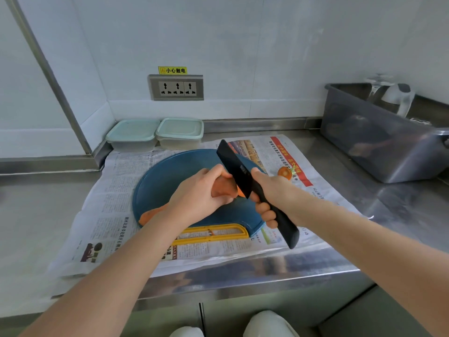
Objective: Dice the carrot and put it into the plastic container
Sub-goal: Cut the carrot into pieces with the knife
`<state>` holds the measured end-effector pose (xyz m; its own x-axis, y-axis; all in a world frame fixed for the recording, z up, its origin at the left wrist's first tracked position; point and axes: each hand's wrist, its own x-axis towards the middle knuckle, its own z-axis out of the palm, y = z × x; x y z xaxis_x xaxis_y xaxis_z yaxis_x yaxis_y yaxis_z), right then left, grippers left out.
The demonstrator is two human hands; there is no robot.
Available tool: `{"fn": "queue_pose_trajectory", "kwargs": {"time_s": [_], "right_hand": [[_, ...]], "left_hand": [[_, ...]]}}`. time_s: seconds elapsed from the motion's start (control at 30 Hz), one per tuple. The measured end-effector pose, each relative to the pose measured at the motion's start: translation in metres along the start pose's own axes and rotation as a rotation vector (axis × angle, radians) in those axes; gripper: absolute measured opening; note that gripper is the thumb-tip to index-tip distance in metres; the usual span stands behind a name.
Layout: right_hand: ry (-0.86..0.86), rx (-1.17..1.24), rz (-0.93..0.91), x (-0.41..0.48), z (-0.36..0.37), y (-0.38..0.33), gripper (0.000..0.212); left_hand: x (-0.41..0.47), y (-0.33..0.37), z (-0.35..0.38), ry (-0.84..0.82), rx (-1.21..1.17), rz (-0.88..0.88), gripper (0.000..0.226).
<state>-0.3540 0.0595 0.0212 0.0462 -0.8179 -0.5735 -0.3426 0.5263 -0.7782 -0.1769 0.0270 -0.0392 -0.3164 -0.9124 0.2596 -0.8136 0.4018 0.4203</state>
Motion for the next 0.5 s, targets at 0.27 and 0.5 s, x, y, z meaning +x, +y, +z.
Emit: {"fn": "queue_pose_trajectory", "kwargs": {"time_s": [0.27,0.5], "right_hand": [[-0.006,-0.040,-0.007,-0.016,-0.002,-0.001,0.052],[0.000,0.010,-0.025,-0.021,0.002,0.004,0.051]], "left_hand": [[-0.002,0.003,0.001,0.002,0.017,-0.017,0.037],[-0.004,0.006,0.000,-0.007,0.037,-0.016,0.037]]}}
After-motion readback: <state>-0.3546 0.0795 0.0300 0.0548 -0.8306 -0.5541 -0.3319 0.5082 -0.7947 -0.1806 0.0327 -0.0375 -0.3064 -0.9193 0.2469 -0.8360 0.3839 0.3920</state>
